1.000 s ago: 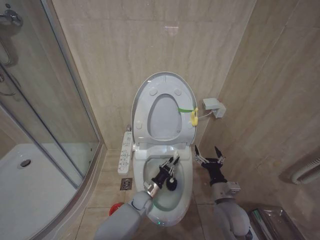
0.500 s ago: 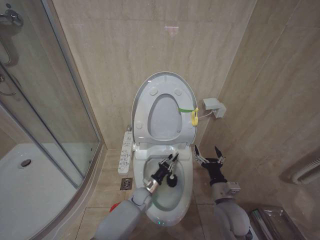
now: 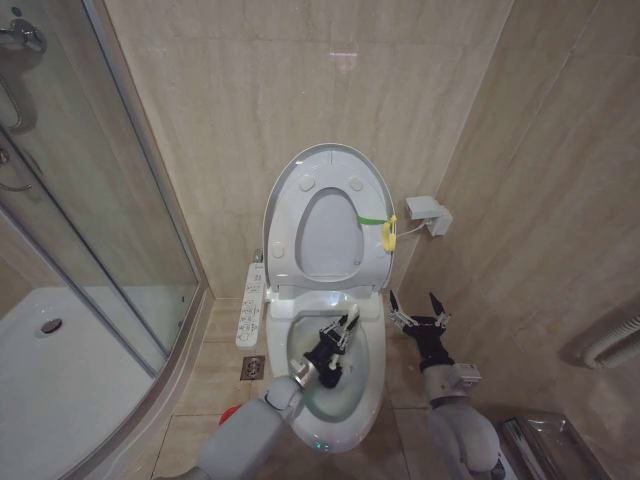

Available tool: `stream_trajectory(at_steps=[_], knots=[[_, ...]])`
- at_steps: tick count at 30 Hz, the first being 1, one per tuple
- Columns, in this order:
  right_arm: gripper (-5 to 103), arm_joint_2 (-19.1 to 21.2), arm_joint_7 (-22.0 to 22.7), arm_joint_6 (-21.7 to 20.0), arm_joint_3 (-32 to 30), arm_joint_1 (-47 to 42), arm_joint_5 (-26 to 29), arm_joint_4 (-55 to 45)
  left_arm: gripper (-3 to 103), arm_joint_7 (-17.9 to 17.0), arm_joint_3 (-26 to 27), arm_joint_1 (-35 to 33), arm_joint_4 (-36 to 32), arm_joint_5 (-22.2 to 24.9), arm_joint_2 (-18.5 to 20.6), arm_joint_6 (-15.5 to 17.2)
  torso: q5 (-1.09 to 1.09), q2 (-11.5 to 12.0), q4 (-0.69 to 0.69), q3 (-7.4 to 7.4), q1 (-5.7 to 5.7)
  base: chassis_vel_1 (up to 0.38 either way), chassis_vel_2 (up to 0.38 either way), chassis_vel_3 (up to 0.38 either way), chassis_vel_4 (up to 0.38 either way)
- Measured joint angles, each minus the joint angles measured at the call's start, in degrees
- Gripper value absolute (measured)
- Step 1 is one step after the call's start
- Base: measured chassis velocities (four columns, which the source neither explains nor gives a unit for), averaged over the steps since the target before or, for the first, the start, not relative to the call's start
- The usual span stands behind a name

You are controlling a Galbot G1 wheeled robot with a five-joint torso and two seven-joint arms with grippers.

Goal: Open the toilet lid, clean the toilet bowl with a toilet brush, close the toilet lid, and flush.

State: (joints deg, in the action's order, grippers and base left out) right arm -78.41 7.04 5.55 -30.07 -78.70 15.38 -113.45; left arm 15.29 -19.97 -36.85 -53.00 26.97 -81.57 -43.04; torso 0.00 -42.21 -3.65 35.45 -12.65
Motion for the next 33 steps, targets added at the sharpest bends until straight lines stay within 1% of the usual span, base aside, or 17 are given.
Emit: stream_trajectory(at_steps=[1,3,8,11,14,17,20,23,25,28,33], knots=[[100,0.0,0.0,0.0,0.0,0.0,0.0,0.0,19,-0.07,0.35,0.31,-0.18,-0.26,-0.26,-0.71,0.0,0.0,-0.02,0.0,0.0,0.0,0.0,0.0,0.0],[100,0.0,0.0,0.0,0.0,0.0,0.0,0.0,19,-0.21,0.48,0.56,-0.12,-0.26,-0.64,-0.98,0.0,0.0,-0.02,0.0,0.0,0.0,0.0,0.0,0.0],[100,0.0,0.0,0.0,0.0,0.0,0.0,0.0,19,-0.52,-0.06,0.9,0.87,0.66,-2.07,-0.93,0.0,0.0,-0.02,0.0,0.0,0.0,0.0,0.0,0.0],[100,0.0,0.0,0.0,0.0,0.0,0.0,0.0,19,-0.47,-1.39,0.49,0.96,3.31,-2.2,0.43,0.0,0.0,-0.02,0.0,0.0,0.0,0.0,0.0,0.0],[100,0.0,0.0,0.0,0.0,0.0,0.0,0.0,19,-0.27,-1.9,0.1,1.01,4.4,-1.83,1.22,0.0,0.0,0.0,0.0,0.0,0.0,0.0,0.0,0.0],[100,0.0,0.01,0.0,0.0,0.0,0.0,0.0,19,-0.26,-1.18,0.05,1.72,2.36,-1.08,1.45,0.0,0.0,0.0,0.0,0.0,0.0,0.0,0.0,0.0],[100,0.0,0.0,0.0,0.0,0.0,0.0,0.0,19,-0.69,-0.6,0.24,1.33,1.66,-0.53,1.44,0.0,0.0,0.0,0.0,0.0,0.0,0.0,0.0,0.0],[100,0.0,0.0,0.0,0.0,0.0,0.0,0.0,19,-1.38,-0.2,0.42,0.36,1.65,-0.69,1.08,0.01,0.0,0.0,0.0,0.0,0.0,0.0,0.0,0.0],[100,0.0,0.0,0.0,0.0,0.0,0.0,0.0,19,-1.71,-0.03,0.66,-0.12,1.81,-1.65,0.38,0.01,0.0,-0.03,0.0,0.0,0.0,0.0,0.0,0.0],[100,0.0,0.01,0.0,0.0,0.0,0.0,0.0,19,-1.7,-0.5,0.68,0.64,2.32,-2.7,0.22,0.0,0.0,-0.03,0.0,0.0,0.0,0.0,0.0,0.0],[100,0.0,0.0,0.0,0.0,0.0,0.0,0.0,19,-0.99,-2.19,0.05,2.0,3.04,-2.87,1.16,0.0,0.0,-0.01,0.0,0.0,0.0,0.0,0.0,0.0]])
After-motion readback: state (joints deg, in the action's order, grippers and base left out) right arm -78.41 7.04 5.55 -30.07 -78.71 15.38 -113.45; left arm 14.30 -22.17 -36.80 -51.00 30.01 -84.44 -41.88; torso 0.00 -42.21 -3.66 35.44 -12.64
